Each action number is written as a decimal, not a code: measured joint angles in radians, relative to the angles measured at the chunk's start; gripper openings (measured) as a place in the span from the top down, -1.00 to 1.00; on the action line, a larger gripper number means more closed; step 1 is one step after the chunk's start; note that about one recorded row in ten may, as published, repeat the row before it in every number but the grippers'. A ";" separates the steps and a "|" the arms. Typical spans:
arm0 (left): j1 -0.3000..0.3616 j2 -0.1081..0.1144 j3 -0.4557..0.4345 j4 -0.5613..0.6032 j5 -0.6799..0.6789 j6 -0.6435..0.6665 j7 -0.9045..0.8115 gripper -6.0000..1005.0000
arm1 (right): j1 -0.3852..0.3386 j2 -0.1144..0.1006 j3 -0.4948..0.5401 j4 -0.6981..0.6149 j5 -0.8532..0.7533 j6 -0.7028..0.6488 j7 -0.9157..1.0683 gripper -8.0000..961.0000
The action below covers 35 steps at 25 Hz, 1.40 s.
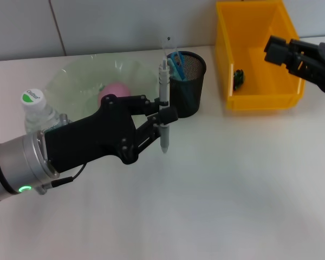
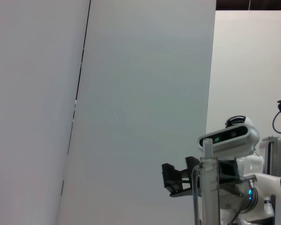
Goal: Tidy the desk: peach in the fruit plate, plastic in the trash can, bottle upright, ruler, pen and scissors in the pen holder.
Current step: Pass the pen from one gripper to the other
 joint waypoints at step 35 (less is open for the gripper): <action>-0.031 -0.002 0.151 0.018 -0.038 -0.058 -0.013 0.68 | 0.082 0.054 -0.255 -0.097 -0.032 0.025 -0.101 -0.33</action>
